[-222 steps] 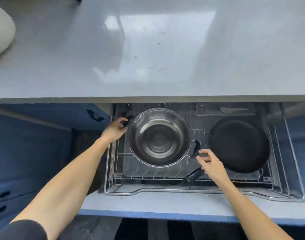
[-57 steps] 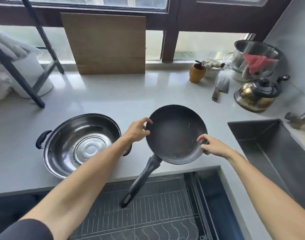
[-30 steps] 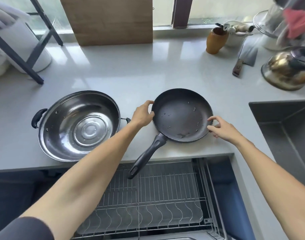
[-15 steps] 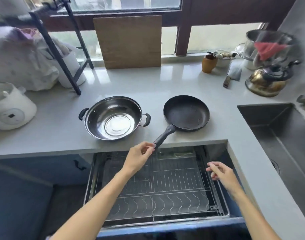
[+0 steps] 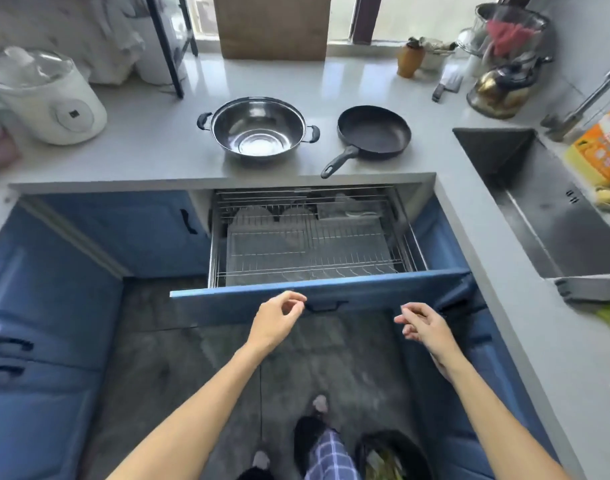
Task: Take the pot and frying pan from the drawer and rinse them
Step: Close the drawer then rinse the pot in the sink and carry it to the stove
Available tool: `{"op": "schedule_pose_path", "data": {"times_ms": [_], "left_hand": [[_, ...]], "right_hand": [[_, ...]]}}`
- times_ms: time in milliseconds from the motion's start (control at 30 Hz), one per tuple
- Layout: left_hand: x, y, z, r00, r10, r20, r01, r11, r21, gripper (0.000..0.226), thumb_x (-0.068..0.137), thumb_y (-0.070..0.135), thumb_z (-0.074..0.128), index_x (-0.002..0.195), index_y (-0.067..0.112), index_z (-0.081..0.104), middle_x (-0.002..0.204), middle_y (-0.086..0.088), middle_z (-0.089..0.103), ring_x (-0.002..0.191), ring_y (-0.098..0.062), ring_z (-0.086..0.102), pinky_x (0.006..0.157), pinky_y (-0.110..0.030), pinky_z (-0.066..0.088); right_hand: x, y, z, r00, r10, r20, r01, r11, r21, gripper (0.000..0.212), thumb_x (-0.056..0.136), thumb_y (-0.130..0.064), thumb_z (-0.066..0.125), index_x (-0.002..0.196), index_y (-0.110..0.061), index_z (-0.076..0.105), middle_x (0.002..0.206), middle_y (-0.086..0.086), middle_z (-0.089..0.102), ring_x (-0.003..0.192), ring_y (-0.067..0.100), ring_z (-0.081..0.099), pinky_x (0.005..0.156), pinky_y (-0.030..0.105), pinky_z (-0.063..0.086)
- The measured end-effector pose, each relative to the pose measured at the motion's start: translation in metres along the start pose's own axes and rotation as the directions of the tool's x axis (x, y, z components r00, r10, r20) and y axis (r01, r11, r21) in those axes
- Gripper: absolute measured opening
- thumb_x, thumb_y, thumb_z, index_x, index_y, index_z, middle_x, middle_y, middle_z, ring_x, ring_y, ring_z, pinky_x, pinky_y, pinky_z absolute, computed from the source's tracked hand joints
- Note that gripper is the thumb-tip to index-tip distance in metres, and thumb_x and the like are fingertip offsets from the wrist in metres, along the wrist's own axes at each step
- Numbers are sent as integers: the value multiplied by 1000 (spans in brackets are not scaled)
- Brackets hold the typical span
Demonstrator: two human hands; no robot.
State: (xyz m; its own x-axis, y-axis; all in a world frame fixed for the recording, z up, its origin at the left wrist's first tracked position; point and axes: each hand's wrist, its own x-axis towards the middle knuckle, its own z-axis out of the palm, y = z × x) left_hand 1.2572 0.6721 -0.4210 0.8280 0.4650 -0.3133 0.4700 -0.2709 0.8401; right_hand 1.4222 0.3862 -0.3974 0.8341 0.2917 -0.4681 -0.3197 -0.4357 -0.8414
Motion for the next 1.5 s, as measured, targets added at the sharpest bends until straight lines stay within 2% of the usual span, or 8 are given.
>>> {"op": "schedule_pose_path", "data": {"times_ms": [300, 433, 600, 733, 1000, 1233, 1367, 1500], "left_hand": [[5, -82, 67, 951, -268, 153, 260, 963, 66, 28, 84, 52, 58, 112, 49, 61, 97, 20, 70, 97, -9, 67, 97, -40, 53], [59, -108, 102, 956, -267, 122, 251, 959, 133, 36, 92, 42, 60, 127, 41, 57, 99, 18, 69, 102, -14, 67, 94, -33, 51], [118, -145, 139, 965, -222, 140, 155, 913, 377, 59, 91, 35, 59, 147, 40, 42, 130, -1, 65, 120, -26, 60, 98, -41, 51], [143, -158, 162, 986, -149, 73, 127, 962, 242, 42, 90, 28, 67, 132, 30, 60, 122, -1, 69, 108, -23, 65, 84, -29, 51], [169, -171, 168, 988, -141, -68, 143, 989, 23, 6, 84, 30, 79, 88, 31, 74, 82, 13, 71, 75, -4, 61, 70, -20, 48], [197, -163, 154, 989, -149, -15, 149, 988, 24, 6, 86, 29, 77, 89, 34, 74, 88, 18, 73, 82, -4, 64, 76, -21, 49], [225, -154, 142, 985, -170, 6, 170, 984, 51, 11, 89, 22, 75, 99, 20, 77, 92, 8, 73, 80, -4, 61, 72, -15, 46], [260, -151, 135, 984, -181, 2, 181, 983, 44, 13, 87, 18, 76, 100, 18, 77, 96, 1, 76, 85, -10, 65, 80, -24, 51]], "right_hand": [[23, 94, 64, 978, 165, 130, -142, 976, -167, 4, 97, -13, 64, 100, -11, 64, 99, 20, 75, 62, 14, 60, 62, 25, 51], [86, 132, 100, 974, 116, 193, -64, 964, -258, 15, 92, -21, 68, 103, -29, 63, 102, 13, 75, 66, 12, 65, 67, 29, 53], [157, 165, 133, 974, 28, 225, 75, 898, -434, 45, 90, -25, 61, 134, -26, 55, 113, 0, 68, 98, 20, 63, 82, 29, 49], [191, 177, 142, 975, -100, 200, 173, 905, -390, 35, 90, -11, 60, 123, -21, 60, 103, 0, 69, 87, 17, 62, 64, 15, 41], [220, 166, 137, 959, -149, 240, 239, 880, -410, 18, 80, -24, 71, 92, -38, 73, 87, -3, 77, 89, 13, 71, 86, 27, 51], [250, 144, 149, 937, -137, 321, 303, 775, -554, 30, 86, -13, 59, 104, -29, 76, 85, -10, 68, 92, 17, 68, 73, 21, 42], [275, 120, 155, 931, -80, 357, 292, 750, -593, 32, 87, -15, 58, 109, -31, 75, 105, -7, 75, 104, 18, 68, 80, 23, 47], [298, 108, 160, 933, -79, 351, 285, 758, -587, 30, 85, -23, 61, 111, -37, 70, 96, -11, 67, 98, 21, 65, 78, 30, 48]]}}
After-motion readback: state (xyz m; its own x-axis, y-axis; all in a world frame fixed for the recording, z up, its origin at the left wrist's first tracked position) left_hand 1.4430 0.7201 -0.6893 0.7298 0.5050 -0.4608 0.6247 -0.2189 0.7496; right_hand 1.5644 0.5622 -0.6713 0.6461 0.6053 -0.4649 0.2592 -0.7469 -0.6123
